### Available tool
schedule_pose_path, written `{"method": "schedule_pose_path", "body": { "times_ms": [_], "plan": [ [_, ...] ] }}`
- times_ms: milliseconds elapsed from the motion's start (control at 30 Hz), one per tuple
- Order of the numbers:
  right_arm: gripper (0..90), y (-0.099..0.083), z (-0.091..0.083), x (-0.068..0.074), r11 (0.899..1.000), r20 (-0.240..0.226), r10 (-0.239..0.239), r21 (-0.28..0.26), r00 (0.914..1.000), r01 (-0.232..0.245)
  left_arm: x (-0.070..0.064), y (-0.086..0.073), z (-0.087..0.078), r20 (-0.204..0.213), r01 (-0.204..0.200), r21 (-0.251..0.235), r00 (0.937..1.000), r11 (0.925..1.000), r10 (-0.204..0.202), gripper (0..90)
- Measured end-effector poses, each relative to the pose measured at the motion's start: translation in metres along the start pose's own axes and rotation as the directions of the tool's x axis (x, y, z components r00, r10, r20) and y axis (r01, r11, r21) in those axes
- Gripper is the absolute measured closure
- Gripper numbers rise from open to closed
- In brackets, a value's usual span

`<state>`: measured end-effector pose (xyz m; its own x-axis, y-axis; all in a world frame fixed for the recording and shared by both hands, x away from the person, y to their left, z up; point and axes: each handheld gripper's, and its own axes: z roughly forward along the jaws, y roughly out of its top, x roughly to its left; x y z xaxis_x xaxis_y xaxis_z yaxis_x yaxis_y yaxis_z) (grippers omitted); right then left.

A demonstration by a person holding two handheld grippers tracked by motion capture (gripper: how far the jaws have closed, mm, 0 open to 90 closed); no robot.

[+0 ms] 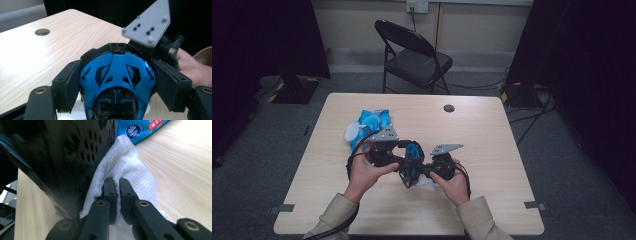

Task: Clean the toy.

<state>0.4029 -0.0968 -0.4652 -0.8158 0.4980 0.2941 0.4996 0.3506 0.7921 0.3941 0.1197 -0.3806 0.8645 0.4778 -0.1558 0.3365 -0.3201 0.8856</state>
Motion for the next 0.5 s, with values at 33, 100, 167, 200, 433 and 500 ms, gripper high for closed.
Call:
{"method": "schedule_pose_path", "body": {
  "times_ms": [33,100,167,200,433,500],
  "plan": [
    [86.7,-0.001,0.001,0.000,1.000,-0.003,0.002,0.005,1.0000,-0.002,0.000,0.000,-0.001,-0.001,0.000,-0.003,1.0000,1.0000,0.000,26.3],
    [86.7,-0.003,0.003,0.001,1.000,-0.007,0.000,0.011,1.0000,0.000,0.000,0.001,-0.002,0.000,0.002,-0.007,1.0000,1.0000,-0.002,26.3],
    [86.7,-0.004,0.004,0.001,1.000,-0.007,-0.001,0.017,1.0000,0.001,0.000,0.001,-0.003,0.000,0.002,-0.010,1.0000,1.0000,-0.002,26.3],
    [86.6,-0.006,0.005,0.000,1.000,-0.007,-0.004,0.028,1.0000,0.004,0.001,0.002,-0.005,-0.002,0.004,-0.018,1.0000,0.9998,-0.004,26.3],
    [86.6,-0.012,-0.003,-0.007,0.997,0.023,-0.019,0.071,0.9996,0.017,0.004,0.003,-0.012,-0.017,0.012,-0.033,0.9998,0.9994,-0.012,26.3],
    [86.6,-0.013,-0.012,-0.011,0.998,0.041,-0.011,0.061,0.9991,0.009,0.006,0.002,-0.013,-0.023,0.013,-0.030,0.9996,0.9995,-0.013,26.3]
  ]
}}
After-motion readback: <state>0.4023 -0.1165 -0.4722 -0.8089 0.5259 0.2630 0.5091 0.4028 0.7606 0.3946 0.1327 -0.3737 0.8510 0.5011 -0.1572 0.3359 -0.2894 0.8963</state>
